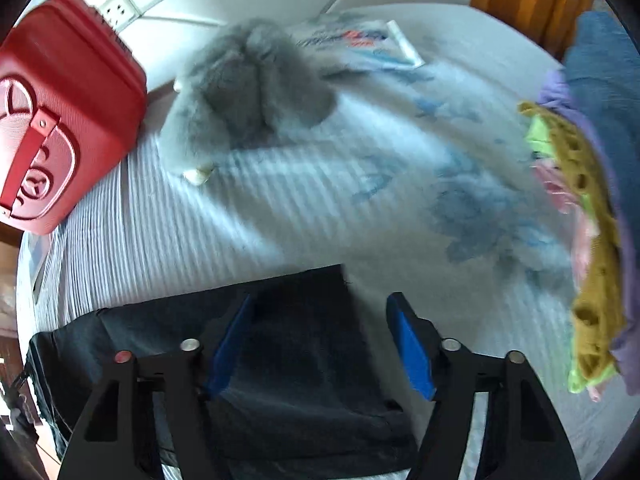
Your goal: Fold clothes
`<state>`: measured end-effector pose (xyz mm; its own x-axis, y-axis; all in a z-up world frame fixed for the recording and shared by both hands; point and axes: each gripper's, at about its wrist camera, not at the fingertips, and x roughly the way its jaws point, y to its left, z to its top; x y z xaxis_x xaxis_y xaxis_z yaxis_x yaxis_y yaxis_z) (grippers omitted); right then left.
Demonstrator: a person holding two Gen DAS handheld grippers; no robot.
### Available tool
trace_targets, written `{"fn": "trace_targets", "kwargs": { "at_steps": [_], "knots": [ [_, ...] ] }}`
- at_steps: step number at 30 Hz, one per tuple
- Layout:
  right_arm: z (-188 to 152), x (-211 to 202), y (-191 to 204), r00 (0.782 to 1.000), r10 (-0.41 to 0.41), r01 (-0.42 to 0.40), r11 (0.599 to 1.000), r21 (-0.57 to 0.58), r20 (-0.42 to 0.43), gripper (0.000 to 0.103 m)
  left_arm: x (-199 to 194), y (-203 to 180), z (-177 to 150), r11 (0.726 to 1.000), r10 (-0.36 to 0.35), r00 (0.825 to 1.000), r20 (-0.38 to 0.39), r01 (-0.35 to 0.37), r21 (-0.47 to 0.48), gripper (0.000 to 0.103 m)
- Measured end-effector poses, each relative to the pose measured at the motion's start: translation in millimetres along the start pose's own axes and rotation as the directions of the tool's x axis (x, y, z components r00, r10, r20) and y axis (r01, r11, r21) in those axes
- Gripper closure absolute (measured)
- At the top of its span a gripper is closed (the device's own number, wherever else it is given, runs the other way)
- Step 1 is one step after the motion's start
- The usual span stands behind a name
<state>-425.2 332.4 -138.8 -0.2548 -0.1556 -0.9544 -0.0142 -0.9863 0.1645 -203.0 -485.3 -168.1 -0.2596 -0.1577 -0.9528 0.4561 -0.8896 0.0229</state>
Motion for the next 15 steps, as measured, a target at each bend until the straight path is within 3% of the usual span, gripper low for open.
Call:
{"fn": "trace_targets", "kwargs": {
  "at_steps": [1, 3, 4, 5, 10, 15],
  "knots": [
    [0, 3, 5, 1.000, -0.017, 0.017, 1.000, -0.015, -0.001, 0.055, -1, 0, 0, 1.000, 0.001, 1.000, 0.004, -0.001, 0.001, 0.042],
    [-1, 8, 14, 0.998, -0.061, 0.061, 0.997, -0.050, 0.000, 0.060, -4, 3, -2, 1.000, 0.001, 1.000, 0.022, -0.001, -0.003, 0.052],
    [-2, 9, 19, 0.996, -0.090, 0.090, 0.994, -0.070, 0.002, 0.063, -6, 5, -3, 1.000, -0.004, 0.999, 0.033, 0.005, -0.010, 0.062],
    [-3, 9, 22, 0.994, -0.109, 0.109, 0.991, -0.078, 0.002, 0.064, -8, 7, -4, 1.000, -0.013, 0.999, 0.045, 0.014, -0.017, 0.064],
    [-7, 3, 35, 0.982, -0.184, 0.188, 0.972, -0.138, 0.045, 0.082, -16, -3, -11, 0.999, 0.016, 0.994, 0.105, -0.020, 0.036, 0.071],
    [-8, 7, 43, 0.976, -0.210, 0.215, 0.962, -0.169, 0.051, 0.083, -10, 12, -2, 0.998, -0.042, 0.997, 0.065, 0.045, -0.050, 0.066]
  ]
}}
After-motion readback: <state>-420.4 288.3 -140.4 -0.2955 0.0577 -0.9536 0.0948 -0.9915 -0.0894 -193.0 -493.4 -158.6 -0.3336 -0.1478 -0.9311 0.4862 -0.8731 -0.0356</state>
